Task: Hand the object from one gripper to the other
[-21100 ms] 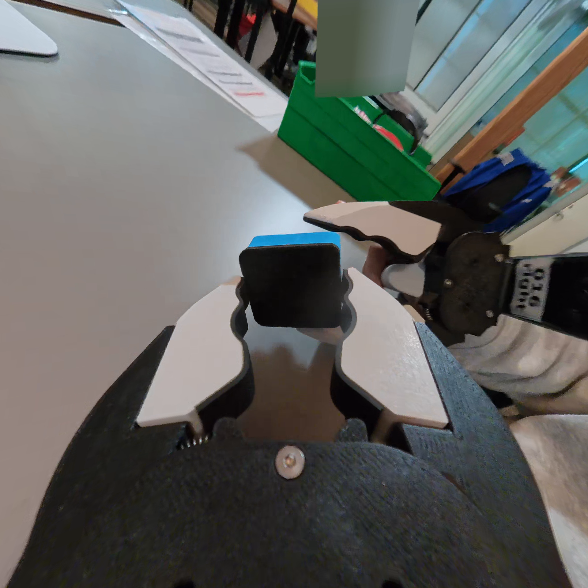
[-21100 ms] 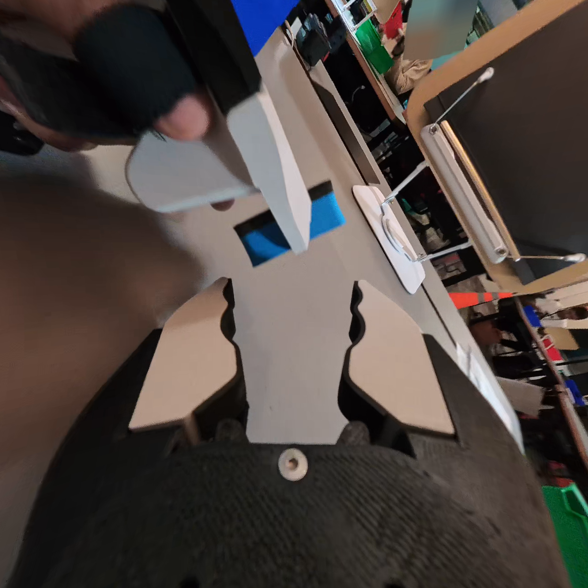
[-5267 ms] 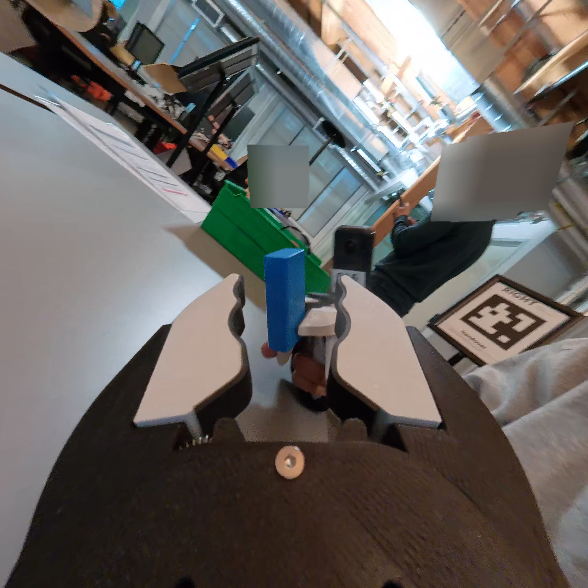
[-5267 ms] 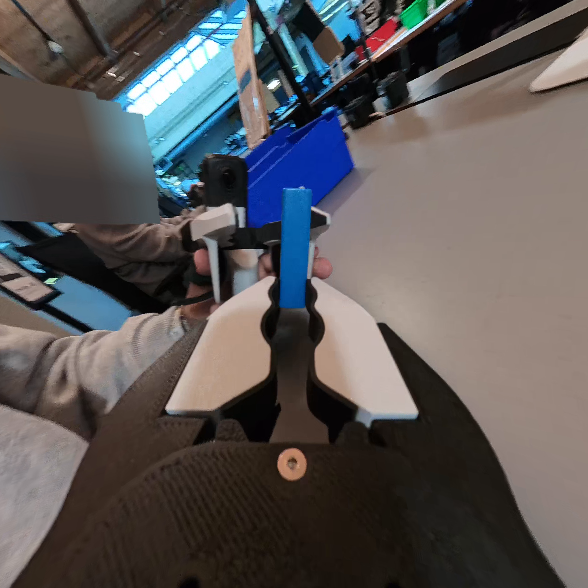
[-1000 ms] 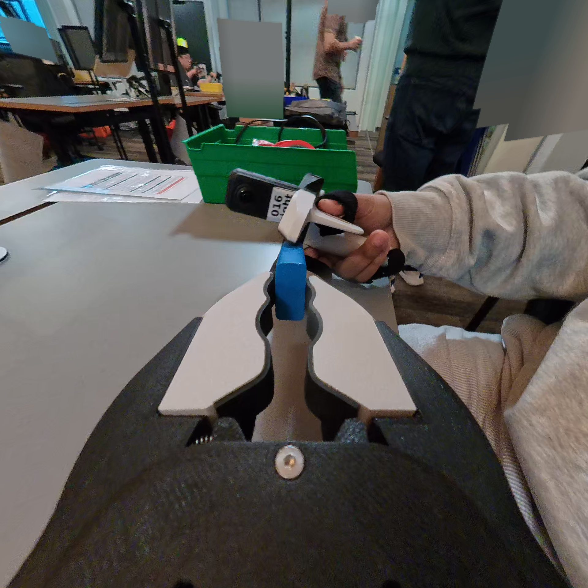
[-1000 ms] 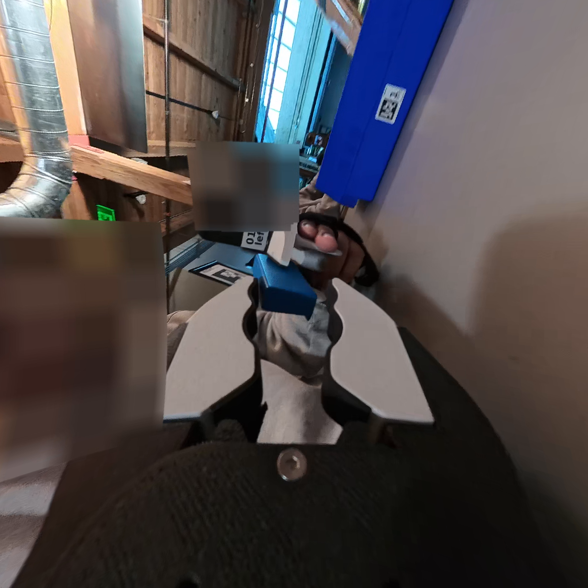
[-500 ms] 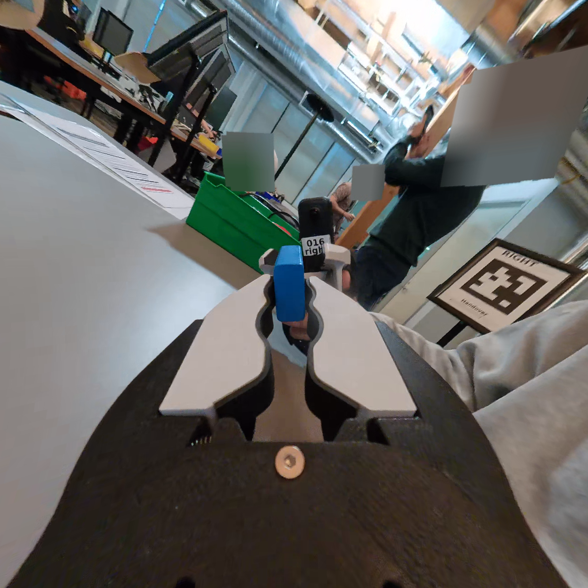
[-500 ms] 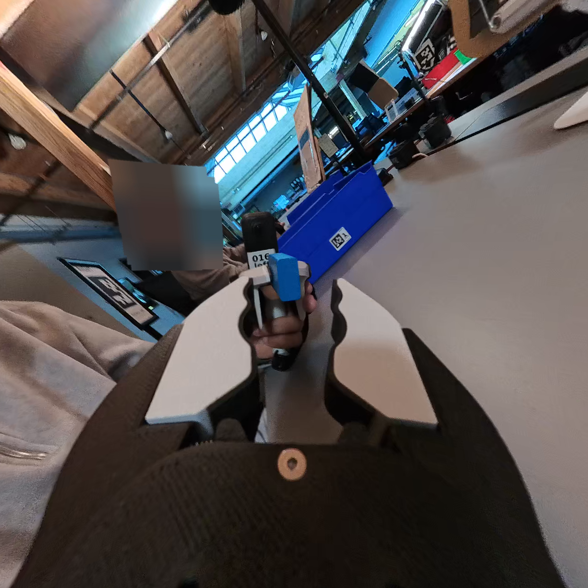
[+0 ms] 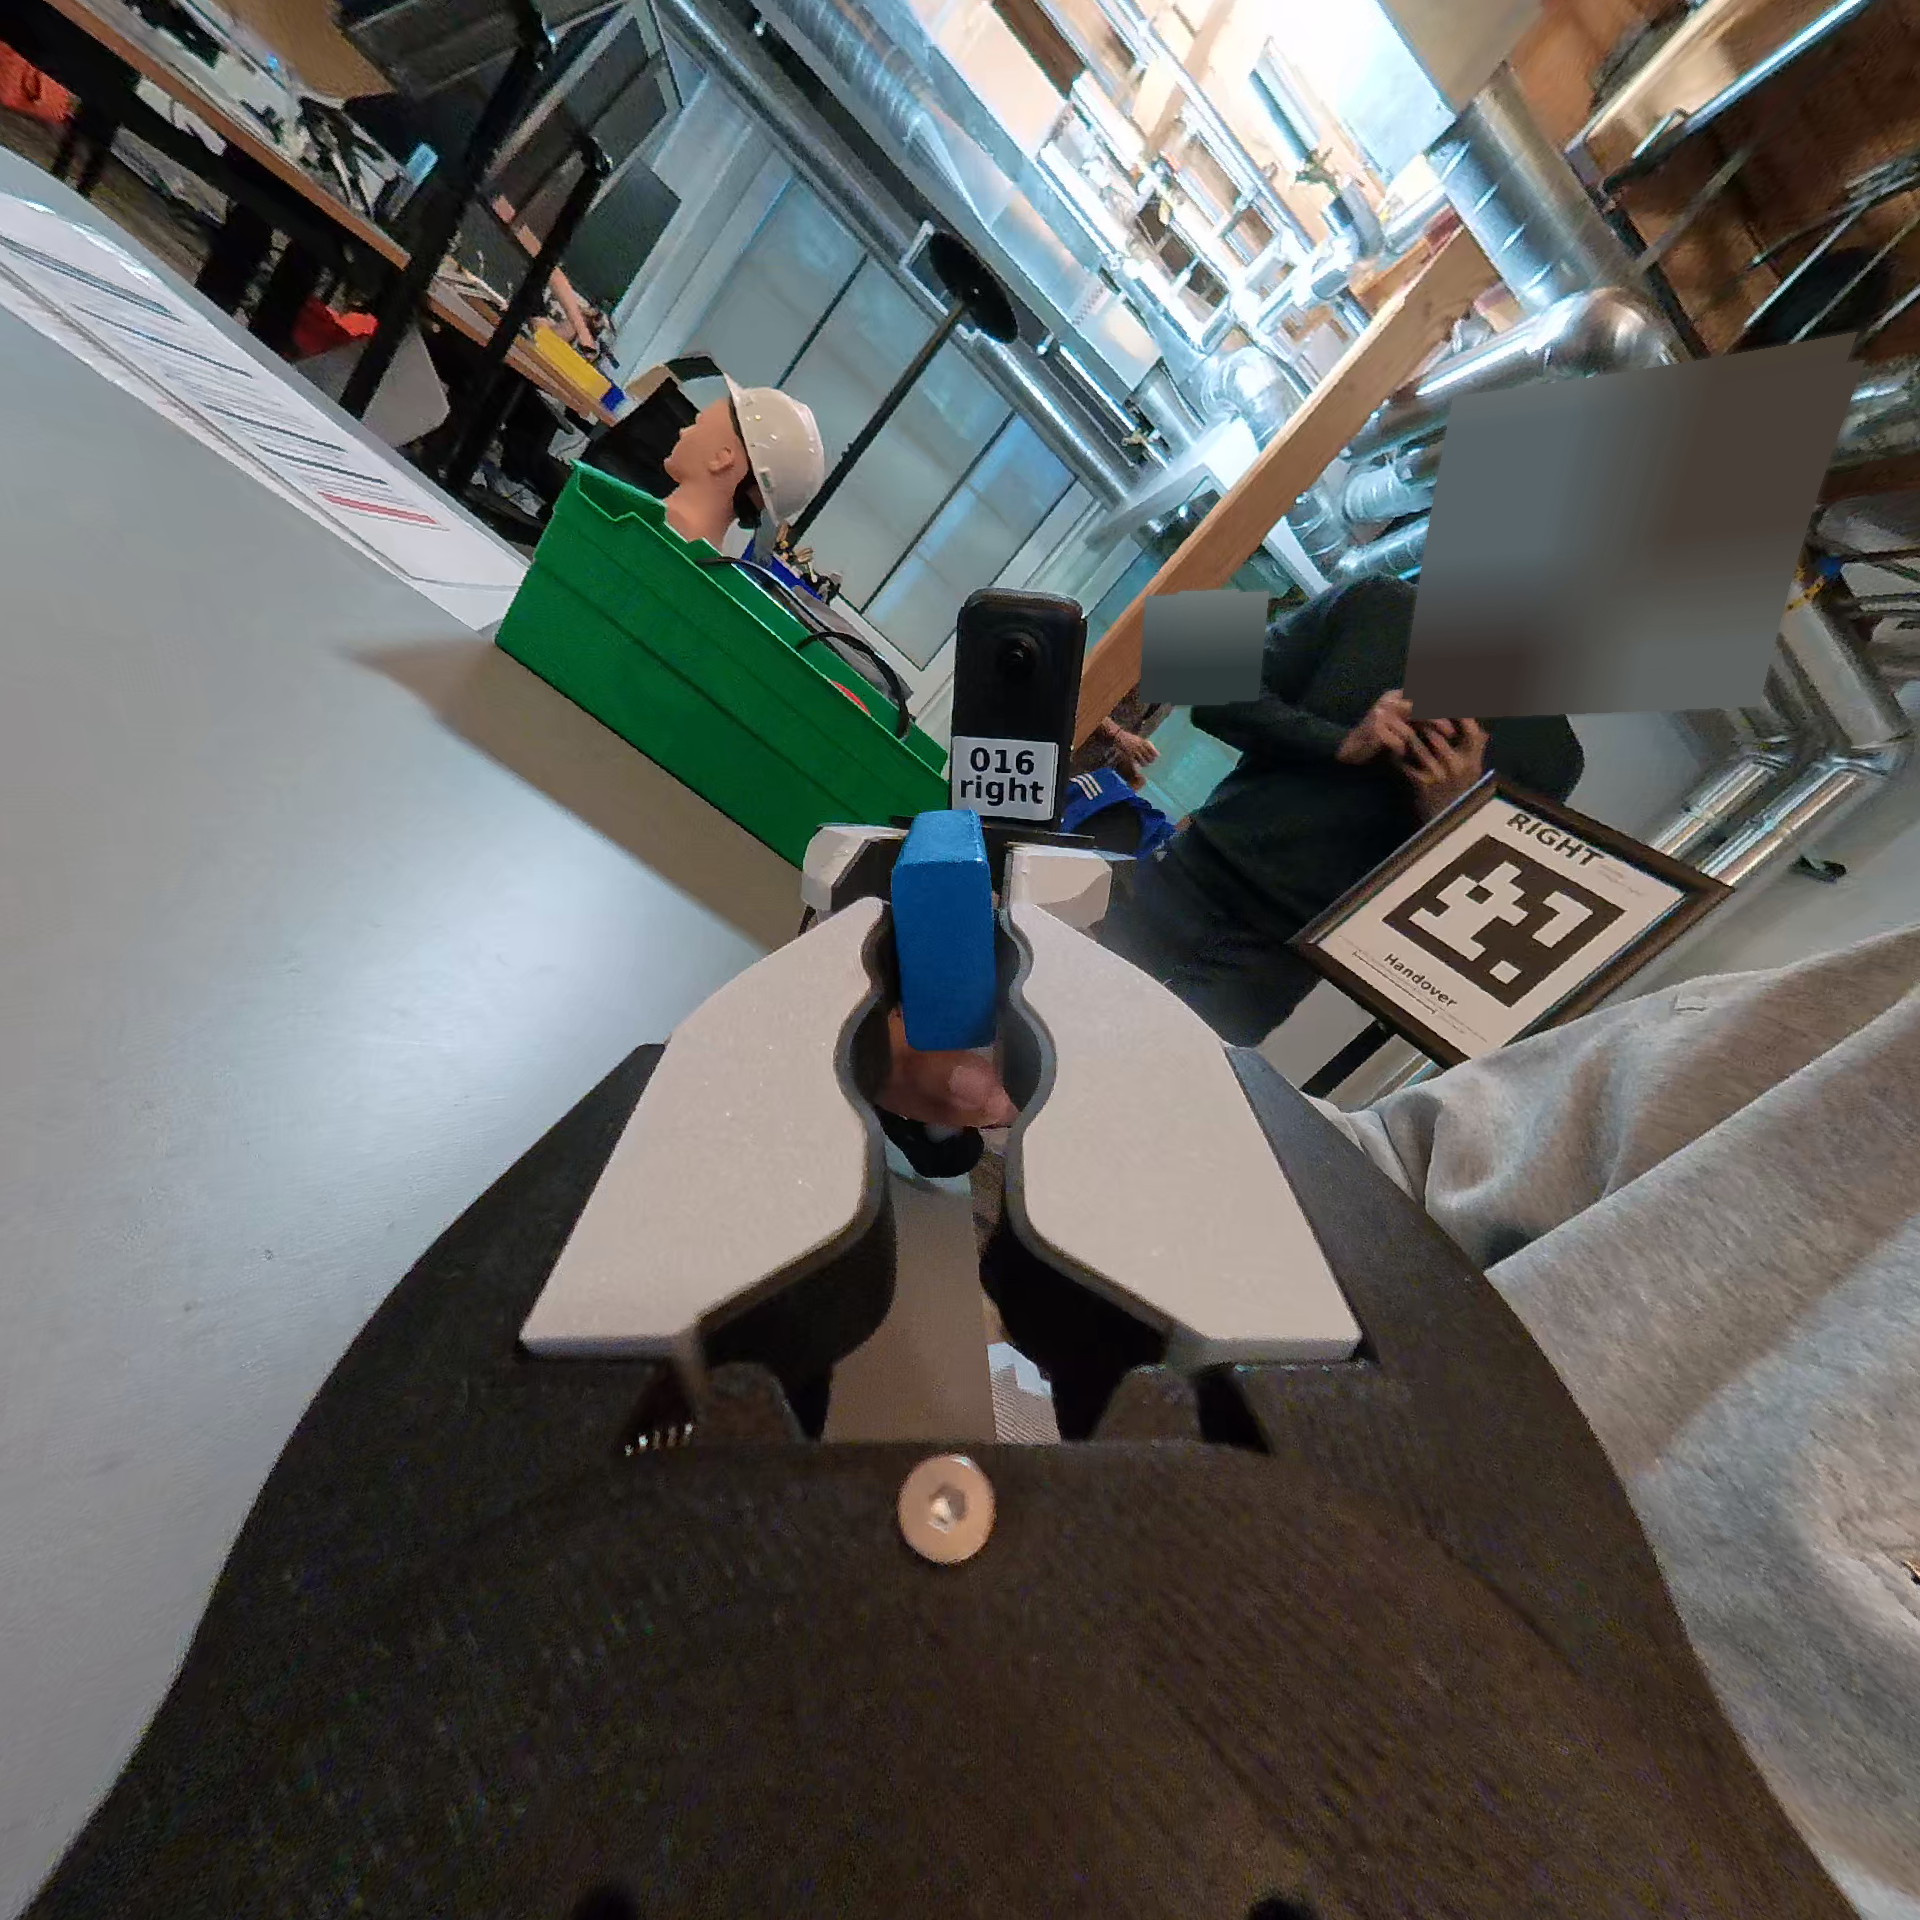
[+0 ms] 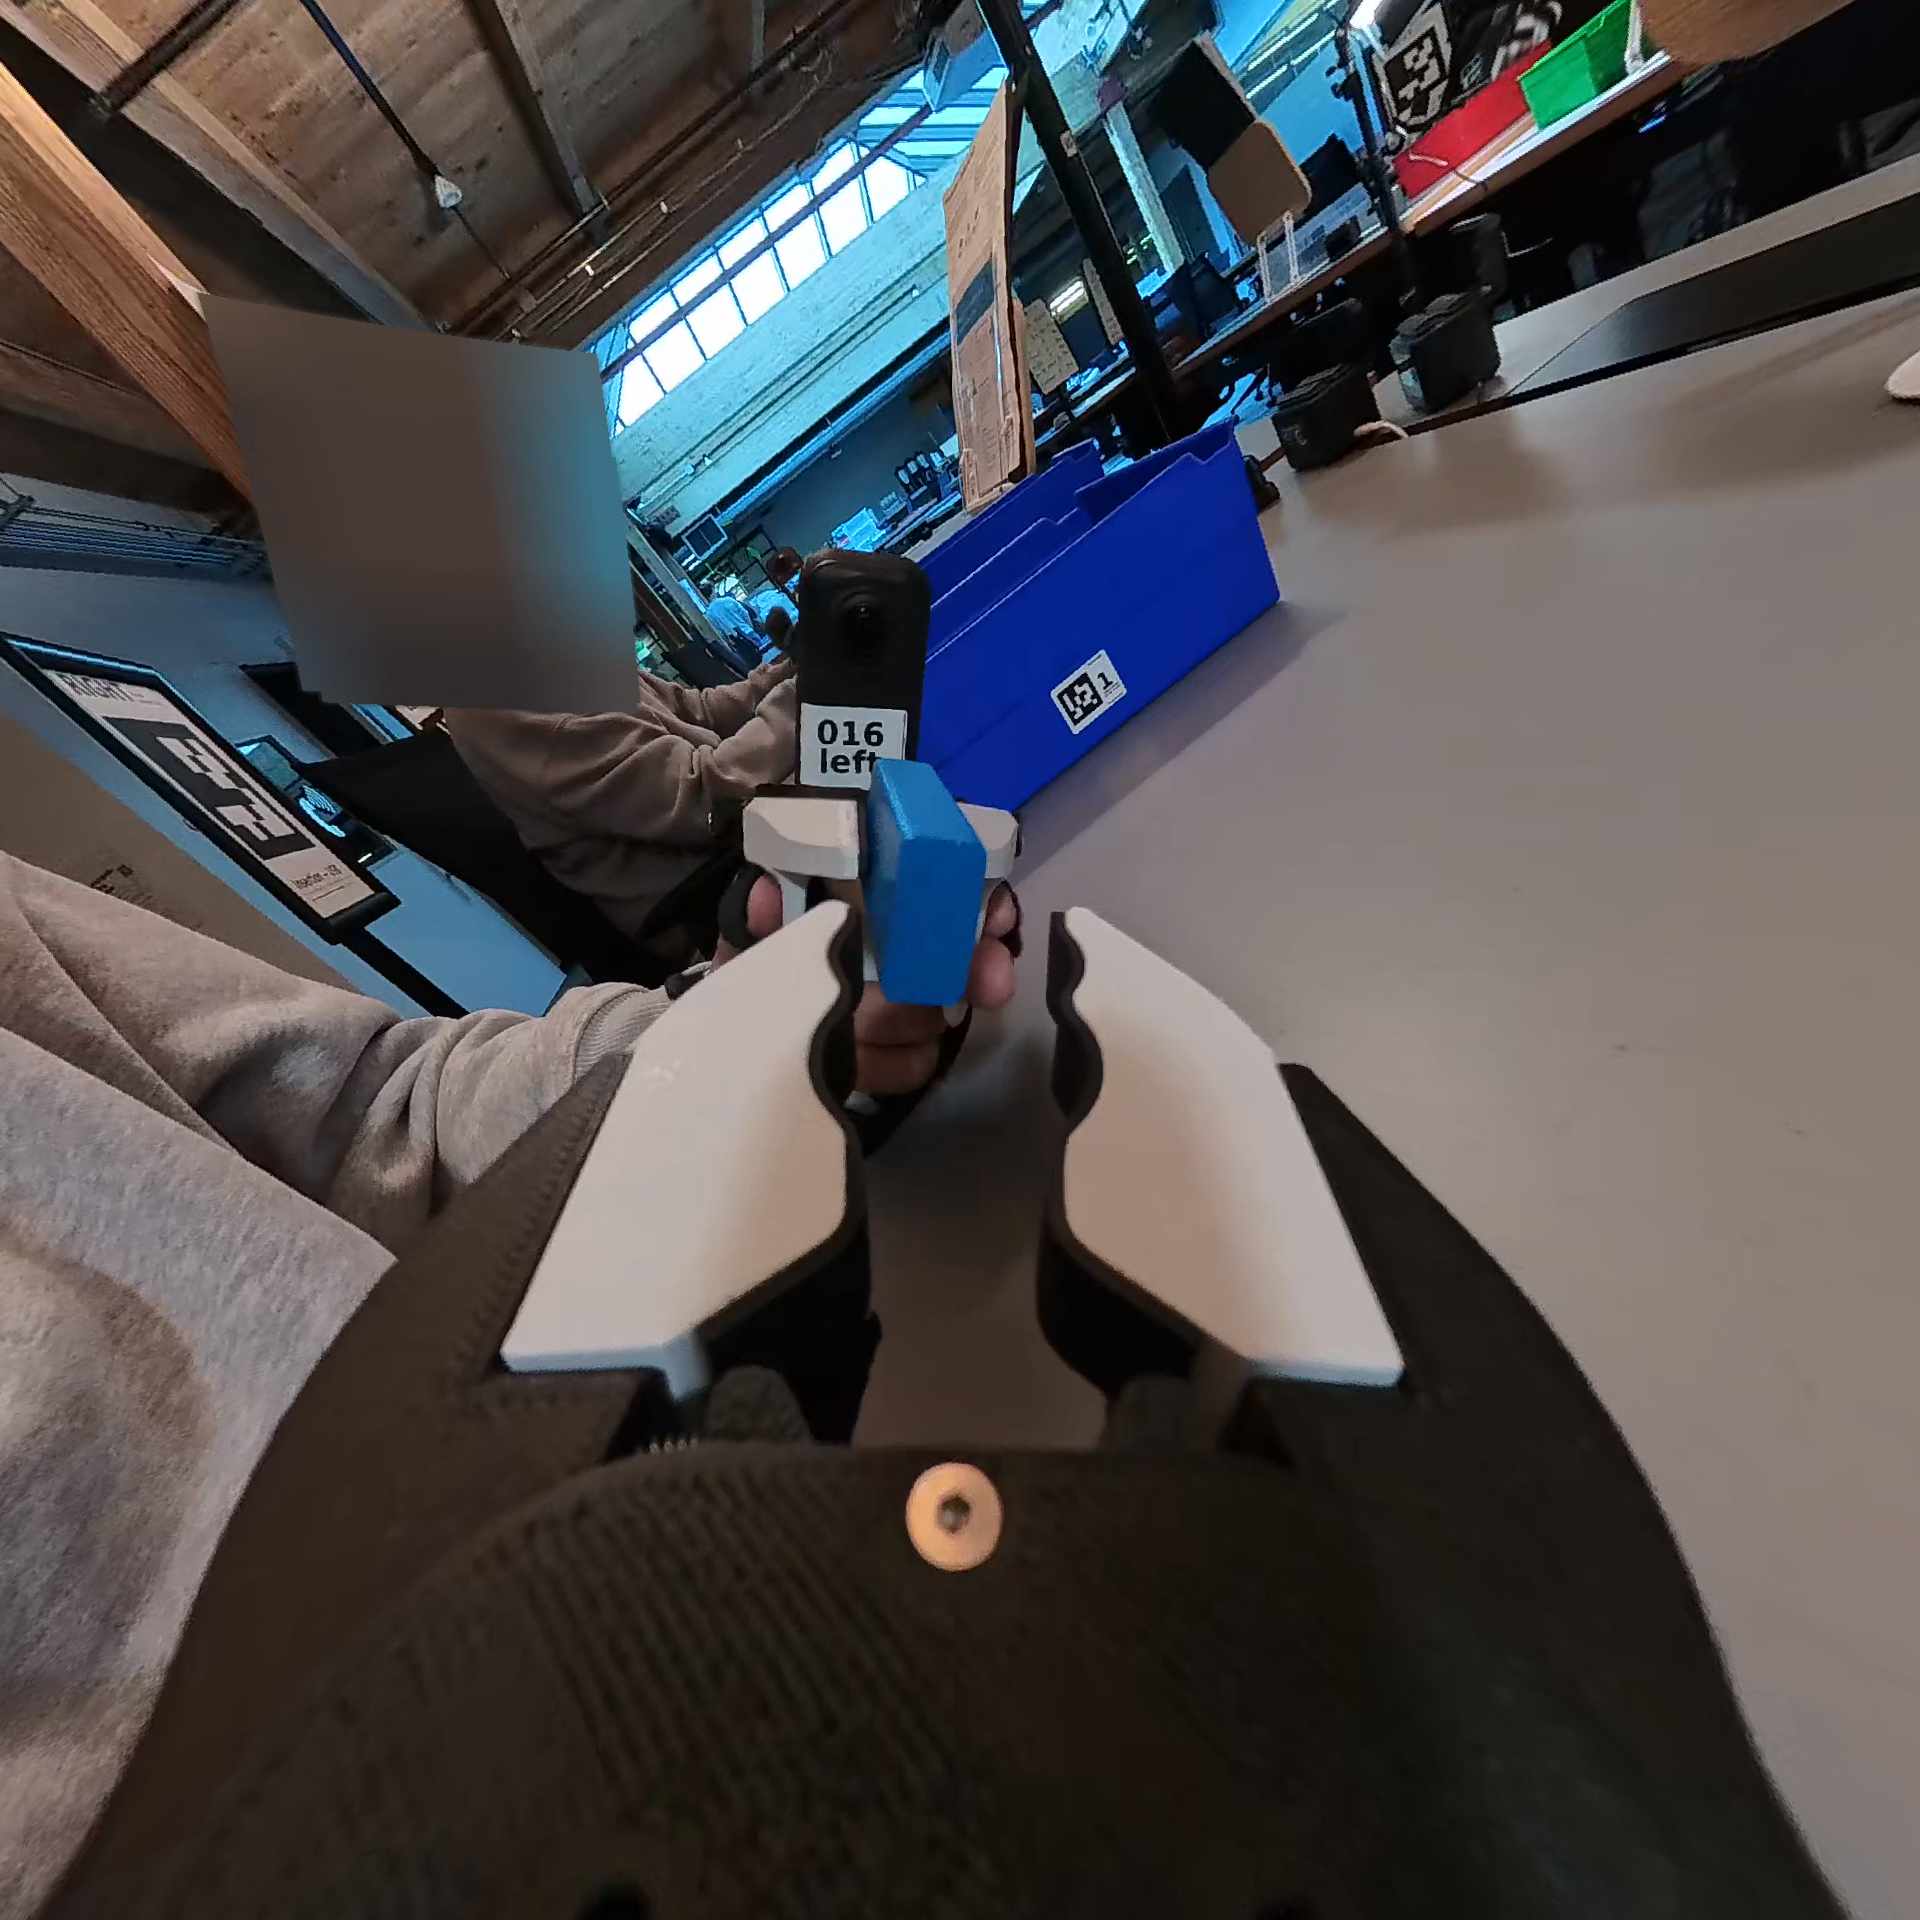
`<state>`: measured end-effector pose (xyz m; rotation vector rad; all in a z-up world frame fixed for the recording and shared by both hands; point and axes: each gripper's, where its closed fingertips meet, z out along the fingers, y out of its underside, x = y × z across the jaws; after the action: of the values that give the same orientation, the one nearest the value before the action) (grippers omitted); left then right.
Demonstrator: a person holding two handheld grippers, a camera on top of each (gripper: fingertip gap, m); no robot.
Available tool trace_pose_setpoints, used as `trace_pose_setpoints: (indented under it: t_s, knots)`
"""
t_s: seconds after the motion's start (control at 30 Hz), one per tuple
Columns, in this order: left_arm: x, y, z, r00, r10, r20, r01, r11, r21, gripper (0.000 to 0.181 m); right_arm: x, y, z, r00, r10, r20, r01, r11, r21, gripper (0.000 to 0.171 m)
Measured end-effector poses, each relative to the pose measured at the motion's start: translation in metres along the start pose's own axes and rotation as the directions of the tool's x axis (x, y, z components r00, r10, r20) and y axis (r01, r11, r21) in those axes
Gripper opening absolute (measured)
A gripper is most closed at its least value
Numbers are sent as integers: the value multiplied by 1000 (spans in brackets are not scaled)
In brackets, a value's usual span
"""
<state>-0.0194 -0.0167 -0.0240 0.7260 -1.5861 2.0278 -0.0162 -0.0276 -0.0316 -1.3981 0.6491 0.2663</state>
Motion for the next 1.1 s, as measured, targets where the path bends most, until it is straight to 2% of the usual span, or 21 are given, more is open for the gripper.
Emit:
trace_pose_setpoints:
  t_s: [0.13,0.27,0.6,0.83,1.0,1.1]
  knots:
    - [1,3,2,1000,-5,-8,4,1000,-12,15,-2,0,0,1000,11,9,-11,1000,5,31]
    - [1,5,3,1000,5,-2,-5,1000,-23,14,-6,1,0,999,21,33,-21,1000,-9,19]
    - [2,3,3,1000,27,-1,-27,1000,-9,15,-11,-2,0,998,39,56,-40,999,7,16]
    - [-12,-5,-1,995,36,97,-40,998,39,36,-3,-11,-6,998,-39,-43,41,998,49,16]
    - [-22,-7,-5,984,46,173,-55,998,44,40,2,-18,-11,986,-112,-127,122,990,75,16]
    - [-22,-3,-4,987,26,159,-30,999,25,40,5,-23,-15,956,-203,-210,223,972,79,16]
